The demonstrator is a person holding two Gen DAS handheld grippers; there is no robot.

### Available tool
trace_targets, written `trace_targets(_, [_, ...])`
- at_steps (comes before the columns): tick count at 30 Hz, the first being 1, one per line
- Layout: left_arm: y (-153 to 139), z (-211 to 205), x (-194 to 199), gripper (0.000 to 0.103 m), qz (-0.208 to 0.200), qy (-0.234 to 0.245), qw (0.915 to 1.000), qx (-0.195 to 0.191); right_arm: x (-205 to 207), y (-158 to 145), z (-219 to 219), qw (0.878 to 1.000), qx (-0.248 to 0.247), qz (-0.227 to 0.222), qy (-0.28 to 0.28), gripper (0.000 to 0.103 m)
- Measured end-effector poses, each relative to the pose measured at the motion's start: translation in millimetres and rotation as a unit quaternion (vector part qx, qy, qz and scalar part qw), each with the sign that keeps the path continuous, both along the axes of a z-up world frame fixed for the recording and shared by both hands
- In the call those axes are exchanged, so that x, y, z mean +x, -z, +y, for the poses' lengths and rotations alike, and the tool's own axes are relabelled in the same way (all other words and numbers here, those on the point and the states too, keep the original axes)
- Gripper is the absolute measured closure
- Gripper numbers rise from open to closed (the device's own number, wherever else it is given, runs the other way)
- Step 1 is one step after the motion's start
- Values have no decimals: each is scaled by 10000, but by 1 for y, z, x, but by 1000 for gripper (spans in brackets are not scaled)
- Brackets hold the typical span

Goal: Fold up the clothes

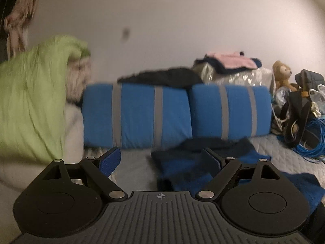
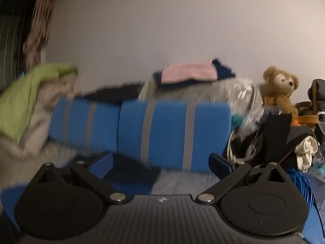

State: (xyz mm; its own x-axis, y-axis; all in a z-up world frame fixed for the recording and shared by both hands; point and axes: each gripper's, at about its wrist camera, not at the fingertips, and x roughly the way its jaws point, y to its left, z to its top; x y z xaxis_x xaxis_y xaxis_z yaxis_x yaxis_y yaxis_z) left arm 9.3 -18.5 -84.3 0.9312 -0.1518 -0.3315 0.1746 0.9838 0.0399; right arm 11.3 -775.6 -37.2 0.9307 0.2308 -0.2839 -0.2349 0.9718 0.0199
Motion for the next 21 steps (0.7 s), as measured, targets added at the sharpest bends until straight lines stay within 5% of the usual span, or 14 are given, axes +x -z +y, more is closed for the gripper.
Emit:
trace_targets(9, [58, -2, -13, 16, 557, -104, 9976, 408, 4, 56, 31, 9990, 17, 423, -161, 0])
trace_targets(21, [124, -10, -46, 16, 1292, 48, 9845, 1181, 15, 85, 44, 9966, 28, 825, -19, 0])
